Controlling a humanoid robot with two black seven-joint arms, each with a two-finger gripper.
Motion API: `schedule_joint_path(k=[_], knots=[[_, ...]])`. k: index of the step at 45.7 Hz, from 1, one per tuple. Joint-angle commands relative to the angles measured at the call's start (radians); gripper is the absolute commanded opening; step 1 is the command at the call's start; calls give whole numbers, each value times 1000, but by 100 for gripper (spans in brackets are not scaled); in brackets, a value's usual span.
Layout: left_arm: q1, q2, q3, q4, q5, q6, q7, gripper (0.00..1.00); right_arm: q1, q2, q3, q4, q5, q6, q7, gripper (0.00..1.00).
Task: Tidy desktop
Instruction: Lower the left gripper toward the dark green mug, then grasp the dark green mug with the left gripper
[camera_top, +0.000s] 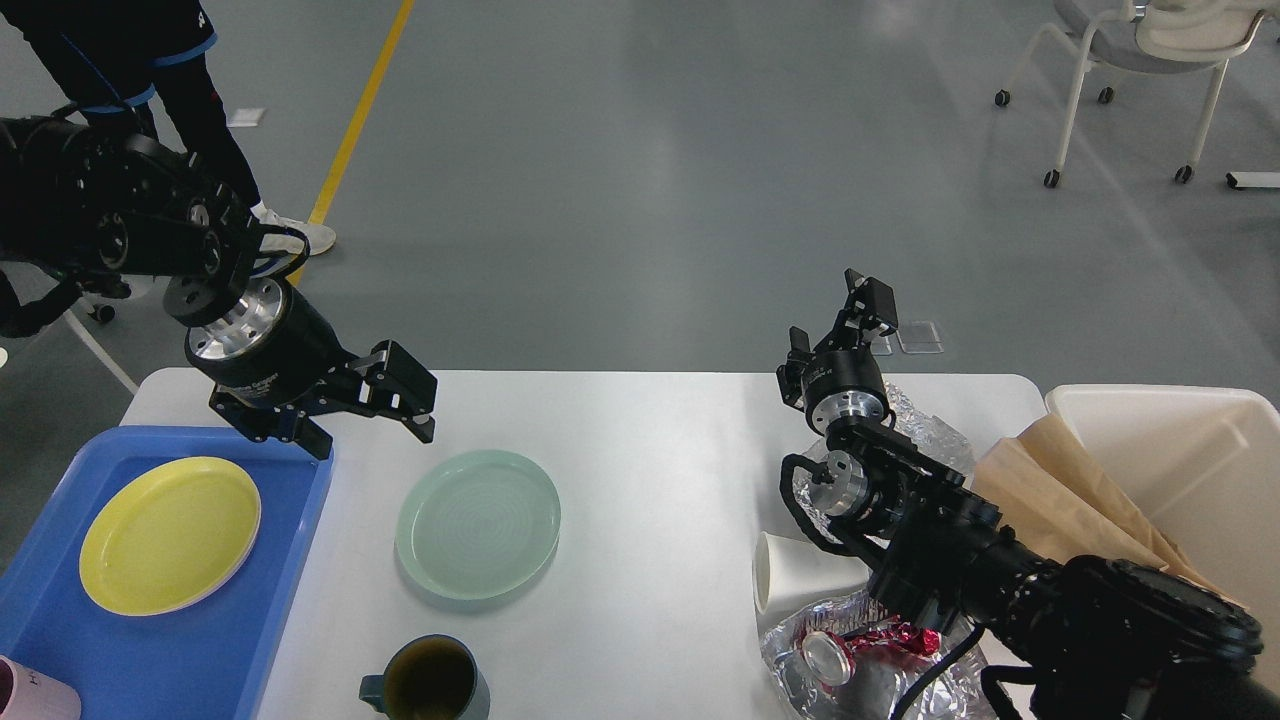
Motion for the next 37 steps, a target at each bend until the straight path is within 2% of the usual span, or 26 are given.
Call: schedule_joint_path(k=[1, 7, 12, 18, 25, 32, 37], knots=[[27, -3, -3, 14, 3, -8, 2, 99, 0, 0, 0, 0, 0, 0, 0, 100], [122, -32, -17, 15, 53, 13, -1, 99, 0, 0, 0, 0, 0, 0, 0, 100], [177, -107, -31, -17, 64, 90, 17, 99, 0, 0, 0, 0, 0, 0, 0, 100], [186, -116, -43, -118, 75, 165, 111, 99, 0, 0, 0, 0, 0, 0, 0, 100], [241, -127, -75, -126, 76, 239, 192, 99, 2, 0, 0, 0, 0, 0, 0, 100], [323, -168, -103, -127, 102, 378, 235, 99, 0, 0, 0, 0, 0, 0, -2, 100], [359, -178, -129, -127, 104, 475, 240, 99, 2, 0, 0, 0, 0, 0, -2, 100]])
